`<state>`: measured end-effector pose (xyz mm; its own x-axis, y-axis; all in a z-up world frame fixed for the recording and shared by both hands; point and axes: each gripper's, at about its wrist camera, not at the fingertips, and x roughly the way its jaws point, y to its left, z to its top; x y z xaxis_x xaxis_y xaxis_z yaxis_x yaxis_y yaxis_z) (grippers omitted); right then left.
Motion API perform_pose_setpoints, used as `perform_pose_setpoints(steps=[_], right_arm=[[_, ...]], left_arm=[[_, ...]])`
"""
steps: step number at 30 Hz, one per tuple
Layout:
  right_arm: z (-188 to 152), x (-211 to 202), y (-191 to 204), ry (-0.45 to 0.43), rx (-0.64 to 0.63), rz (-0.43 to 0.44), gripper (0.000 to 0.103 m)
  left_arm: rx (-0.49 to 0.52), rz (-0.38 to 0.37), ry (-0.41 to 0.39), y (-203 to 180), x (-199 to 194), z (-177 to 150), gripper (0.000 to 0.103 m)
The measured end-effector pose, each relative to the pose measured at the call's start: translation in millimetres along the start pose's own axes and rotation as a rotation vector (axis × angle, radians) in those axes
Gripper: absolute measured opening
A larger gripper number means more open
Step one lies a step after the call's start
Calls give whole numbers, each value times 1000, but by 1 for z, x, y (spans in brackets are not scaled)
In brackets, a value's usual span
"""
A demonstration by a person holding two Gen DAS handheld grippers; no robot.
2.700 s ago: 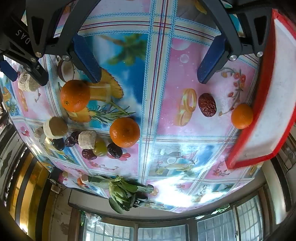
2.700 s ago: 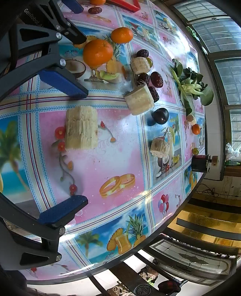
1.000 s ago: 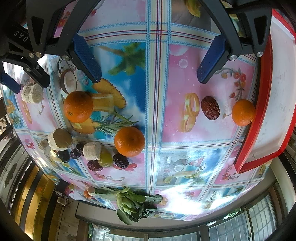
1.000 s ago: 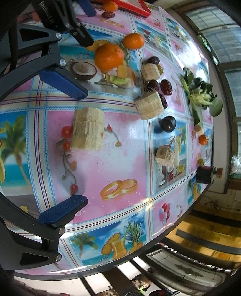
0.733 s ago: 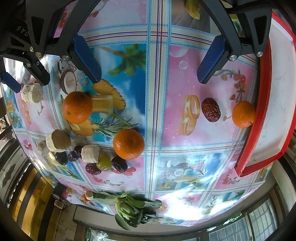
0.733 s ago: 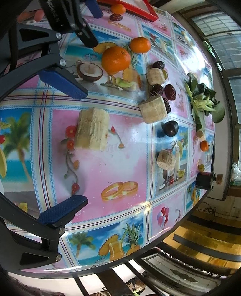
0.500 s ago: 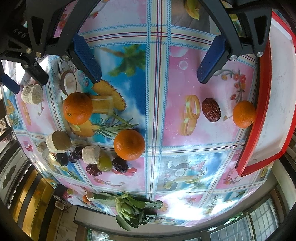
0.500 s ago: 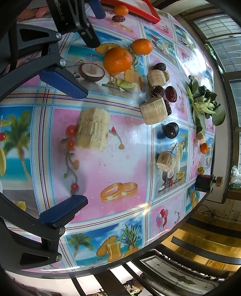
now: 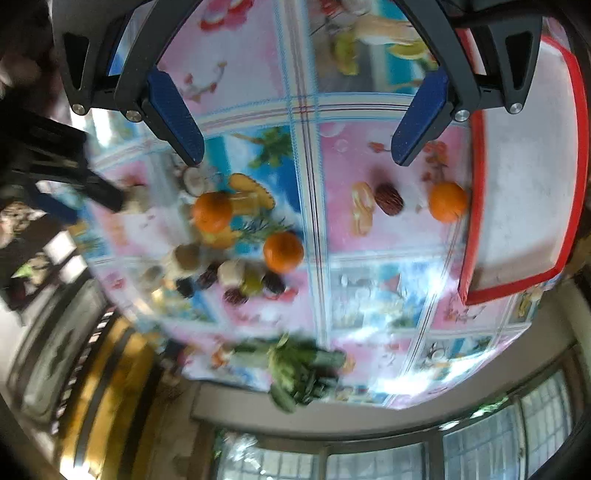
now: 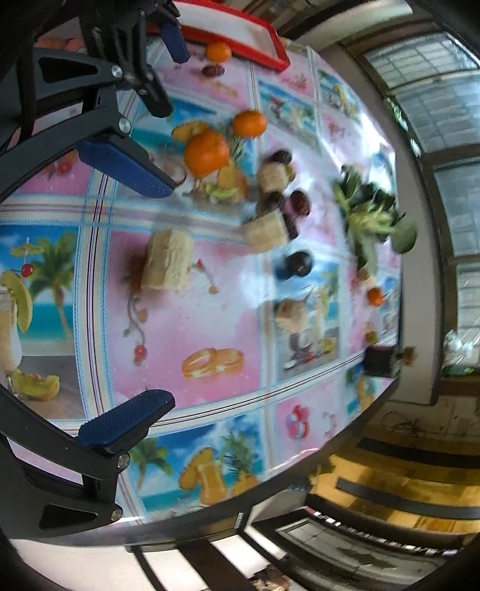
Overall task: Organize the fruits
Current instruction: 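Move left gripper to the orange beside the tray while right gripper approaches another orange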
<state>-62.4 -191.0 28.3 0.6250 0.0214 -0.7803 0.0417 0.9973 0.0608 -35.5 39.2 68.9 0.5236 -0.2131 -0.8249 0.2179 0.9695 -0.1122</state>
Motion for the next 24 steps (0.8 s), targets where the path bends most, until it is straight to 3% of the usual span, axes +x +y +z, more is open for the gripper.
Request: perform_pose_setpoints(steps=[2, 4, 10, 16, 24], right_arm=[[4, -5, 5, -16, -8, 11, 103], [8, -6, 12, -17, -10, 40, 103], [11, 5, 49, -8, -52, 107, 103], [10, 27, 83, 26, -89, 111, 95], [12, 41, 93, 46, -55, 111, 95]], left_arm=[[-1, 11, -8, 23, -14, 2, 101], [10, -34, 9, 43, -20, 4, 101], [58, -61, 38, 88, -35, 1, 101], [100, -145, 33, 88, -27, 12, 101], [194, -197, 59, 78, -2, 24, 85]])
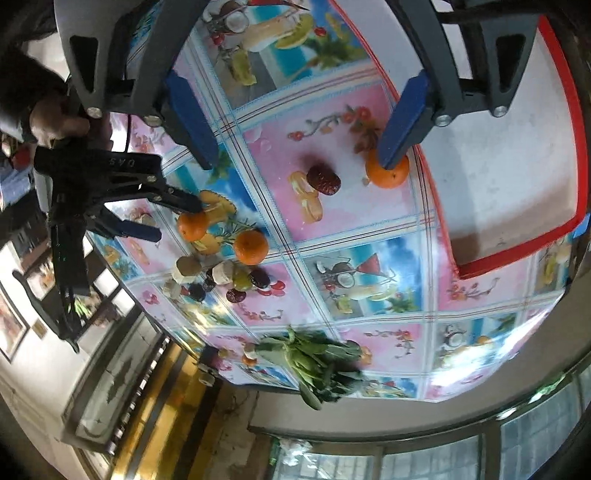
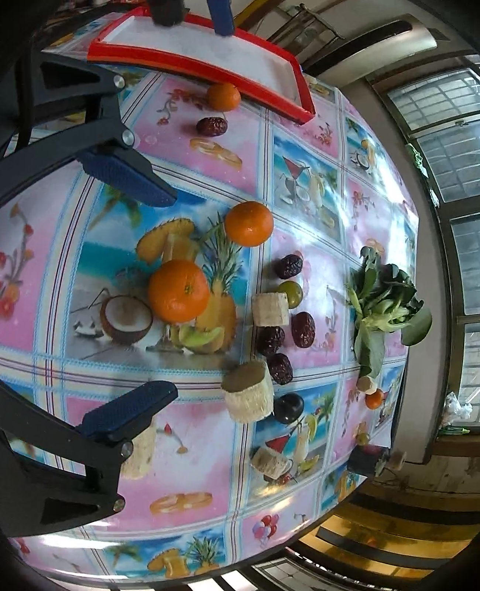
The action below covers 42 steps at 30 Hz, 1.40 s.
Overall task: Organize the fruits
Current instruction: 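Move left gripper to the orange beside the tray while right gripper approaches another orange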
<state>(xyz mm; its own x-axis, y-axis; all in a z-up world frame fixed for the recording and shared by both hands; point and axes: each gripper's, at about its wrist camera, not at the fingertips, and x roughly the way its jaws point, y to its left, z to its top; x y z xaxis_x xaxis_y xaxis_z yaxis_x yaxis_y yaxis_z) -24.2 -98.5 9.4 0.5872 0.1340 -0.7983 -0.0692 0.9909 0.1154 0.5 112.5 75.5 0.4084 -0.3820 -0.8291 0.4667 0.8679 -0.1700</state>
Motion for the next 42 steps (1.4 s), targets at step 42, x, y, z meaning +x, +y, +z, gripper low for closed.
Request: perform_pose_setpoints(steps=[42], right_arm=[[-7, 12, 1, 34, 117, -29, 82]], left_arm=[[643, -29, 393, 27, 76, 15, 48]])
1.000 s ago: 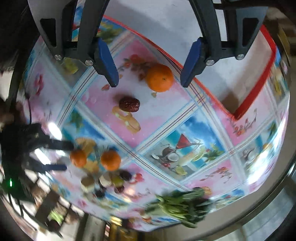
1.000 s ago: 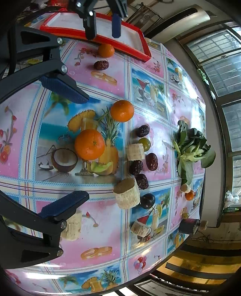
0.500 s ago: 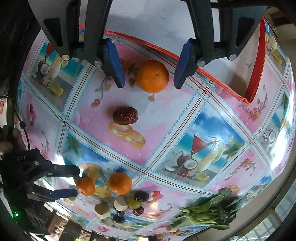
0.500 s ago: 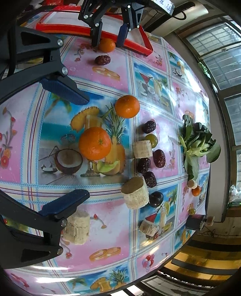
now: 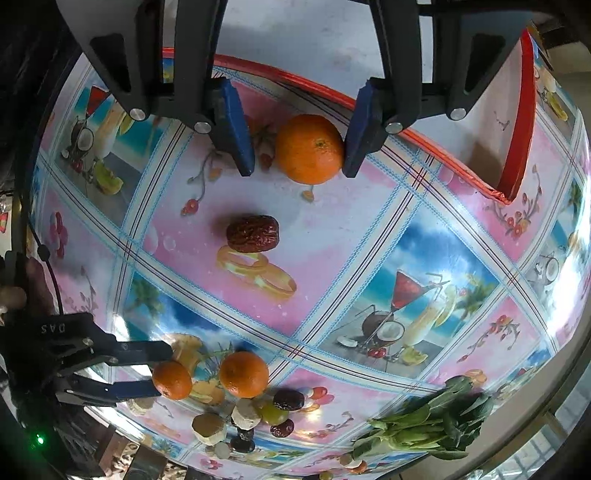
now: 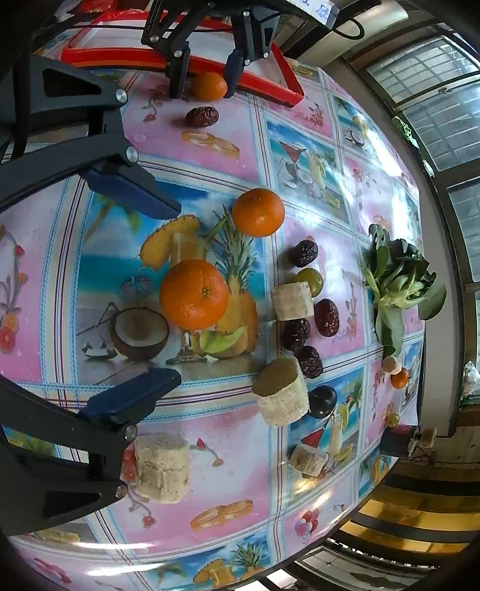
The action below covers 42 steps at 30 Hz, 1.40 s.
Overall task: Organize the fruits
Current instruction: 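Close left gripper on its orange while right gripper closes on the other orange, then carry the orange in the left gripper over the red-rimmed tray while right gripper carries its orange there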
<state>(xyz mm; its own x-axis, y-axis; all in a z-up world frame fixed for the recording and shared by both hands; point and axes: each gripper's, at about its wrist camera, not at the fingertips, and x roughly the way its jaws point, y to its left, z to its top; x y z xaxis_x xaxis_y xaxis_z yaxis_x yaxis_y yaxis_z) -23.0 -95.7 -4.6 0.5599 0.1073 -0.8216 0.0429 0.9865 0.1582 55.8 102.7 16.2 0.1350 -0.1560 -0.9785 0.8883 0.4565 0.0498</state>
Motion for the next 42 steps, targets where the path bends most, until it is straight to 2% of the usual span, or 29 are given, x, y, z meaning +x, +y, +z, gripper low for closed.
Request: perform_pose_setpoints(steps=[7, 10, 12, 14, 18, 21, 27, 32, 37, 42], right_arm=[[7, 4, -2, -7, 8, -17, 79], [10, 6, -1, -8, 0, -39, 69], [11, 6, -1, -6, -13, -52, 55], [11, 6, 1, -6, -31, -57, 52], [9, 9, 15, -1, -102, -127, 47], [11, 9, 14, 1, -95, -119, 40], [9, 8, 13, -13, -94, -104, 38], [7, 4, 7, -12, -65, -53, 37], [4, -5, 4, -20, -53, -24, 37], [3, -18, 4, -33, -72, -1, 37]], left_arm=[[-16, -9, 9, 1, 4, 4, 43], [-27, -16, 9, 3, 5, 4, 42], [-37, -19, 7, 4, 5, 3, 41], [-46, -23, 5, 4, 5, 2, 39], [-65, -31, 12, 8, 6, 0, 36], [-74, -25, 20, 9, 7, 1, 36], [-117, -14, 12, 5, 6, 0, 35], [-157, -1, -1, 4, 5, -3, 35], [-226, 21, -41, -3, -7, -4, 35], [-343, 102, -77, -11, -27, 2, 35]])
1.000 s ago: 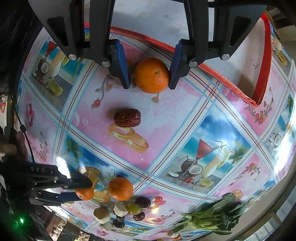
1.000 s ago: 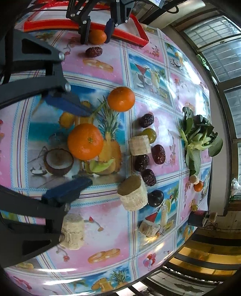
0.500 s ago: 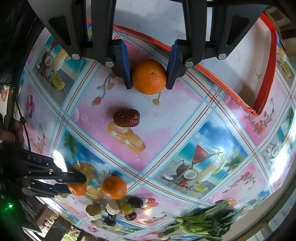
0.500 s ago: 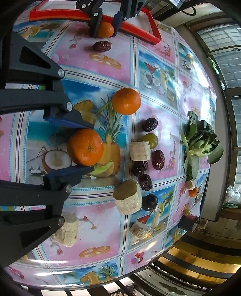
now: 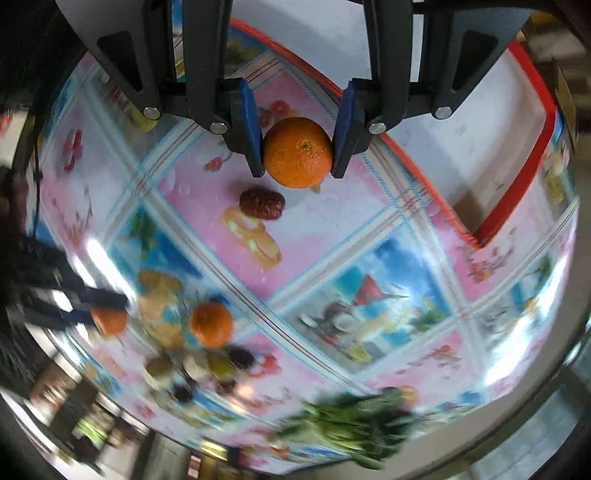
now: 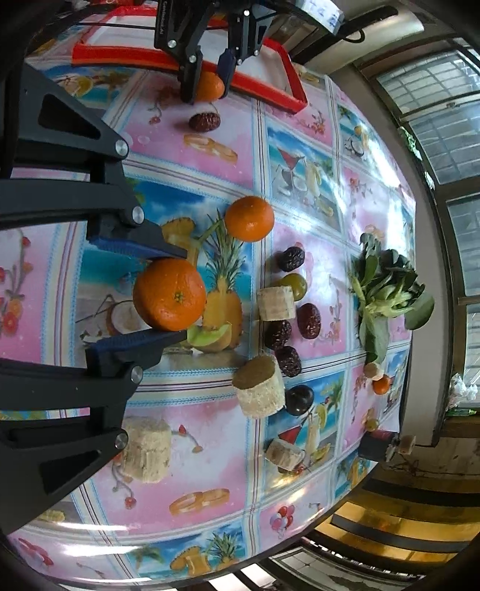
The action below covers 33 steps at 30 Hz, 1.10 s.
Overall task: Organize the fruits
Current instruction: 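Carry the orange in the left gripper over the red-rimmed tray while right gripper carries its orange there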
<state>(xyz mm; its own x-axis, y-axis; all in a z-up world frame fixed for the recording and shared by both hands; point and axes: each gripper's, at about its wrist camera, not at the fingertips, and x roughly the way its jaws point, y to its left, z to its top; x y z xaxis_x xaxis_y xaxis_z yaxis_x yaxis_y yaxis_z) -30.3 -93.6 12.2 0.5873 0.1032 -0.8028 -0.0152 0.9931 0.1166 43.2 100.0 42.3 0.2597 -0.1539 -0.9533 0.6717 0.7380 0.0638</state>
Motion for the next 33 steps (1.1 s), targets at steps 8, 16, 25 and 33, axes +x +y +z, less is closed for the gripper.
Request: perform_pose_setpoints(steps=[8, 16, 25, 33], right_arm=[[-5, -17, -3, -8, -9, 42, 37], [-11, -35, -1, -17, -20, 90, 37], [-14, -46, 22, -24, -82, 139, 37], [-9, -48, 57, -21, -140, 194, 38]], left_arm=[[-296, 121, -150, -18, -45, -6, 35], [-533, 185, -210, -33, -61, -30, 35], [-633, 284, -223, -35, -79, -62, 35], [-697, 361, -222, -13, -94, -91, 35]])
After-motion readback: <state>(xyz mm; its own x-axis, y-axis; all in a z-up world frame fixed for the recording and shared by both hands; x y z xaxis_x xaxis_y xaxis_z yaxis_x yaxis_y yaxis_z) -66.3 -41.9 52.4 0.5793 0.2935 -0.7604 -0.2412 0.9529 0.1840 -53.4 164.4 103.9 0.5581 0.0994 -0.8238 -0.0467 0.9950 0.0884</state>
